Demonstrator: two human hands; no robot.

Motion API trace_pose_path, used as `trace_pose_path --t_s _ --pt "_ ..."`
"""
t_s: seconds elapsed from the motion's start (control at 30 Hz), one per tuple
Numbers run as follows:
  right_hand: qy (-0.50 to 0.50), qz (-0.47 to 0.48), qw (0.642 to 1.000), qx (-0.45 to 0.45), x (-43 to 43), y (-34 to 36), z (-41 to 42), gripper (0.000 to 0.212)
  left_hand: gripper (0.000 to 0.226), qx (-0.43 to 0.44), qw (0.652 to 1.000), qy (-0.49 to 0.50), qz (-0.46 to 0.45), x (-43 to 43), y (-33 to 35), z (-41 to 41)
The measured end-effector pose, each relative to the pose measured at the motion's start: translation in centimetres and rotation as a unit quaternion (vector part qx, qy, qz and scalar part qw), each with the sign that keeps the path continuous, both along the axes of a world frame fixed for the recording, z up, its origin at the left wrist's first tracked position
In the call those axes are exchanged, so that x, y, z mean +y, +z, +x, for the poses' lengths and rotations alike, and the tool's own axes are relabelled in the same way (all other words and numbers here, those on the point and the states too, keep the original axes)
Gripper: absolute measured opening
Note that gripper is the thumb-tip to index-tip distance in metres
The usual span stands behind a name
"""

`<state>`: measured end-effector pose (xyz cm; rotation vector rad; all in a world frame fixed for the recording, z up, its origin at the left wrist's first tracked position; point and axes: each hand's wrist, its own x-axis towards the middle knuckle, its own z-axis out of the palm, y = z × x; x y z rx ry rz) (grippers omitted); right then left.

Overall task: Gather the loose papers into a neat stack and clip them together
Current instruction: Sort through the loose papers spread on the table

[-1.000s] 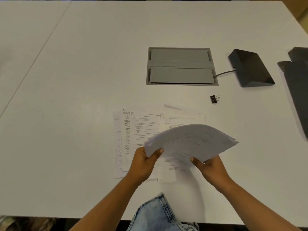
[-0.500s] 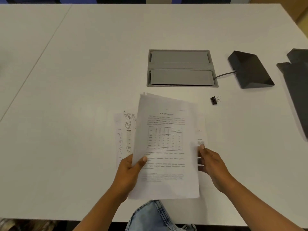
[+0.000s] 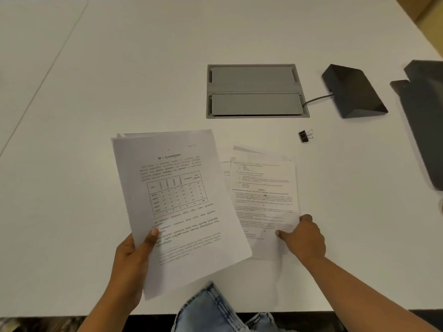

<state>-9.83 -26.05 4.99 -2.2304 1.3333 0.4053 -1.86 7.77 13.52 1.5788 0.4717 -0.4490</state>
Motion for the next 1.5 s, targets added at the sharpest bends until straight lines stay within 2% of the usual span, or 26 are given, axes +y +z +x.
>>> trace_pose_path --t_s 0.07,0.17,0.33,0.5,0.6,0.67,0.77,0.9,1.03,1.17,1.2,1.37,1.5 --pt "-0.022 0.04 0.998 -0.035 -0.2 0.1 -0.1 0.06 0.017 0.005 1.0 0.007 -0.001 0.4 0.0 -0.2" --pt "-0.021 0.054 0.995 -0.078 -0.9 0.2 -0.4 0.024 0.017 0.01 1.0 0.013 -0.001 0.6 -0.1 -0.2" --pt "-0.047 0.145 0.965 -0.215 -0.7 1.3 -0.3 0.016 0.014 0.009 1.0 0.023 0.003 1.4 0.0 0.0" --pt "-0.016 0.168 0.967 -0.193 2.3 1.0 1.2 0.022 0.017 0.015 1.0 0.025 0.011 2.5 0.0 -0.3" --pt "0.004 0.112 0.984 -0.139 4.6 0.1 2.6 0.024 0.018 0.016 0.999 0.033 0.009 3.1 0.0 -0.3" --pt "0.003 0.073 0.993 -0.089 5.8 -0.2 3.4 0.037 0.017 0.015 0.999 0.041 0.006 3.3 0.2 -0.4" --pt "0.03 0.034 0.999 -0.028 7.5 -0.2 4.4 0.07 0.014 0.008 0.999 0.043 0.004 3.6 0.6 -0.1" --pt "0.067 0.02 0.997 0.032 9.1 0.1 5.1 0.079 0.011 0.008 0.998 0.058 0.001 4.1 0.4 0.0" --pt "-0.026 0.103 0.994 -0.037 9.0 -0.5 5.4 0.072 0.012 -0.006 0.998 0.068 -0.002 4.7 0.4 0.2" --pt "-0.046 0.131 0.986 -0.091 8.7 -1.0 4.8 0.037 0.014 -0.007 0.998 0.068 0.002 5.4 0.2 0.5" --pt "-0.051 0.133 0.984 -0.102 8.5 -1.0 4.5 0.034 0.014 -0.004 0.998 0.069 -0.001 5.6 0.1 0.6" --pt "-0.085 0.126 0.977 -0.151 6.3 -0.3 2.5 0.032 0.017 0.009 0.998 0.068 0.002 6.0 -0.3 1.1" --pt "-0.111 0.087 0.98 -0.143 4.3 0.2 0.6 0.03 0.015 0.013 0.998 0.065 0.004 5.4 -0.6 1.3"
